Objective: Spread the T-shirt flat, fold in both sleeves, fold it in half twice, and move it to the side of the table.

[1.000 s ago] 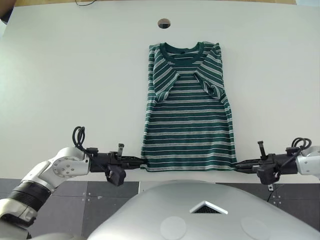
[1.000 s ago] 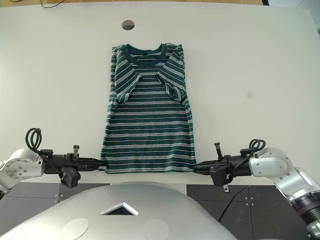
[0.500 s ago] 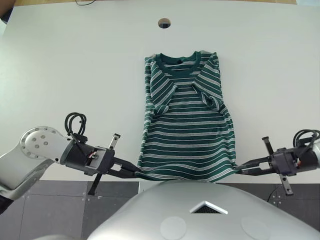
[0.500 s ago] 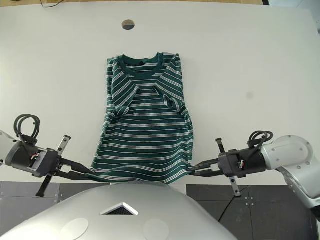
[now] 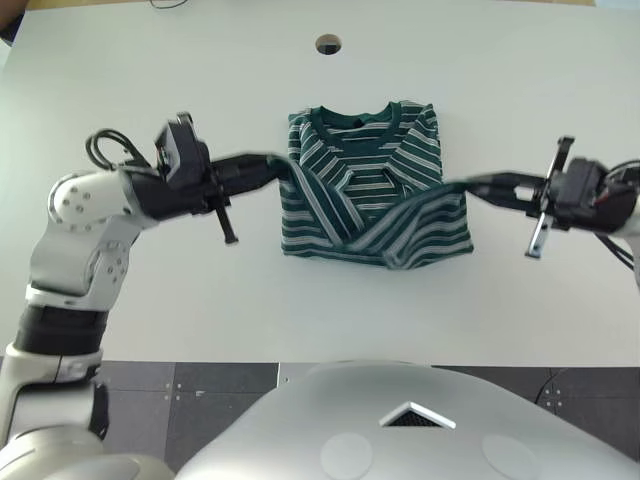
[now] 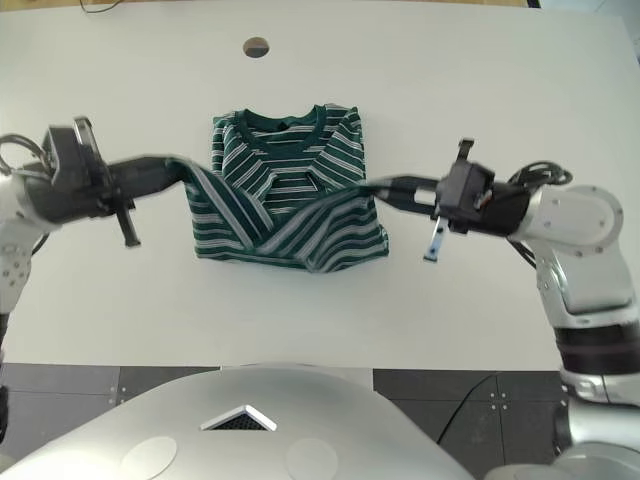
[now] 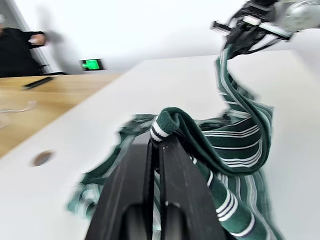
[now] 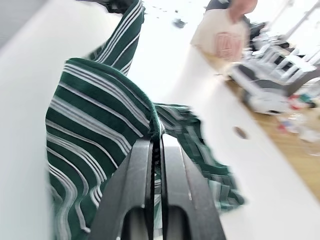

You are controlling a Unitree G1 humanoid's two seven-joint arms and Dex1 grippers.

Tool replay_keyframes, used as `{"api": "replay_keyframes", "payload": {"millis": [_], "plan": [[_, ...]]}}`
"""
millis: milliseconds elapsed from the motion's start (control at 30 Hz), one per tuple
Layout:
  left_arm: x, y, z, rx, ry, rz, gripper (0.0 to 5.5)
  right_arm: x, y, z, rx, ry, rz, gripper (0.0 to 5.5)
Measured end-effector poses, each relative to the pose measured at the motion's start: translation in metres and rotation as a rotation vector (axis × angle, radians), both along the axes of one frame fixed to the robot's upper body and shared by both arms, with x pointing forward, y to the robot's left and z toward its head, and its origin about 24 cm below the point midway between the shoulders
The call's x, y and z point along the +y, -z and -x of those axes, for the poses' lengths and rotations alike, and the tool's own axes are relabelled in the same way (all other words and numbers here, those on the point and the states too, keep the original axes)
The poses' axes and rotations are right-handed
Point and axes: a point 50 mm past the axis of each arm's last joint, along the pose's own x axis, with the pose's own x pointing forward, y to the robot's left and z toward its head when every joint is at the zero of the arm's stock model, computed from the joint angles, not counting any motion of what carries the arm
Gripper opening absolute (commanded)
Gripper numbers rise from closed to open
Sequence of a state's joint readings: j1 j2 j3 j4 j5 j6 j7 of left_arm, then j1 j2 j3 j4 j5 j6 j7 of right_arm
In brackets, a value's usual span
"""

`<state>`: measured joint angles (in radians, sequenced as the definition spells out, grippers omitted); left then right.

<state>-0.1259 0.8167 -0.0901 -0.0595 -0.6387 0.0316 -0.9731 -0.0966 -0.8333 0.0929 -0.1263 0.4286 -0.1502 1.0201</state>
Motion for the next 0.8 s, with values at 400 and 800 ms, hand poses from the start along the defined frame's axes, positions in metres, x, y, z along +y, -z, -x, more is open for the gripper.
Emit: {"api": "replay_keyframes", "payload": {"millis": [400,800], "plan": [[0.005,0.042,-0.061,0.055,-0.235,-0.075,0.11,0.001,0.042,-0.073,-0.058,0.22,0.128,0.1],[0.01,0.075,-0.087,0.188,-0.365,-0.058,0.4,0.003,0.068,-0.104,-0.012,0.376,0.122,0.33]]}}
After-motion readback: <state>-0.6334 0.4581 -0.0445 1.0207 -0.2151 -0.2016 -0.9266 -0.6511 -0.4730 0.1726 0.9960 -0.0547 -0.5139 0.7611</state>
